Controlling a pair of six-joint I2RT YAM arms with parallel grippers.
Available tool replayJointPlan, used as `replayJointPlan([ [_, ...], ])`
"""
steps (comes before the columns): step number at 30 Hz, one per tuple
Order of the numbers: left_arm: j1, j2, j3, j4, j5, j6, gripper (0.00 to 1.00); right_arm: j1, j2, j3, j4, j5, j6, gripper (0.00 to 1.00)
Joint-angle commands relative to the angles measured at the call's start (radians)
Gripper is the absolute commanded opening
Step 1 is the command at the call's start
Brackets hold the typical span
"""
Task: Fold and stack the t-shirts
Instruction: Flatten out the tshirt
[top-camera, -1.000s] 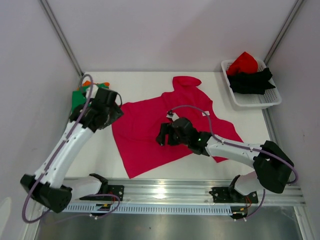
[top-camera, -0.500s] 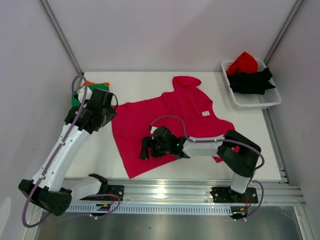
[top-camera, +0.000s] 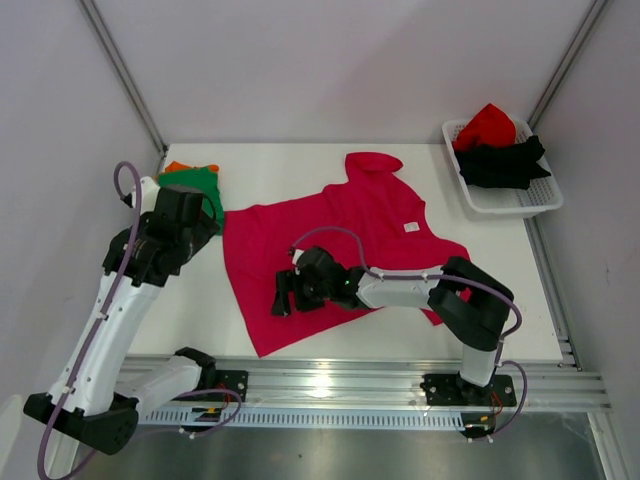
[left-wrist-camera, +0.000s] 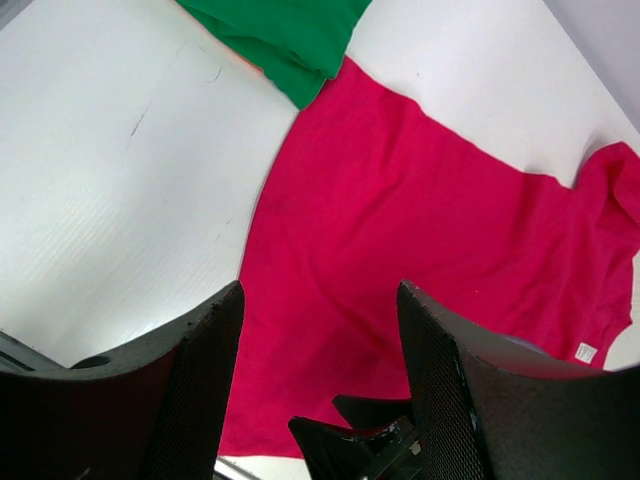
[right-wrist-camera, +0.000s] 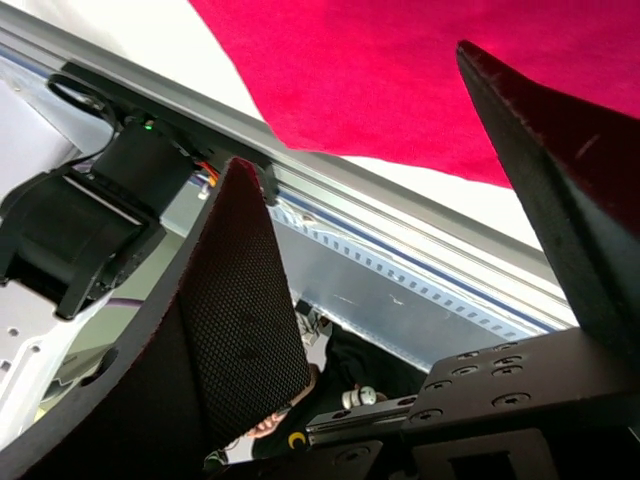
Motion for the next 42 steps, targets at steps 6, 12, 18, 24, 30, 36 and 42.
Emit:
replayJointPlan([
  [6, 0.031, -0.050, 0.050, -0.002, -0.021, 0.036, 0.67, 0.004, 0.034, 0.112, -0.143, -0.023, -0.056, 0.78],
  [12, 0.032, -0.063, 0.052, -0.001, -0.007, 0.043, 0.67, 0.004, 0.051, 0.099, -0.195, -0.033, -0.080, 0.79],
  [18, 0.032, -0.080, 0.063, -0.005, 0.000, 0.046, 0.67, 0.013, 0.126, 0.118, -0.176, -0.096, -0.068, 0.79],
  [24, 0.032, -0.106, 0.087, -0.018, -0.006, 0.050, 0.68, 0.015, 0.186, 0.165, -0.157, -0.144, -0.060, 0.78],
  [30, 0.032, -0.116, 0.092, -0.015, 0.006, 0.052, 0.69, 0.016, 0.238, 0.251, -0.182, -0.173, -0.079, 0.79],
  [36, 0.032, -0.111, 0.097, -0.019, 0.010, 0.056, 0.70, 0.013, 0.321, 0.413, -0.247, -0.199, -0.113, 0.79],
  [42, 0.034, -0.116, 0.097, -0.030, -0.009, 0.058, 0.70, -0.007, 0.430, 0.622, -0.320, -0.222, -0.139, 0.79],
])
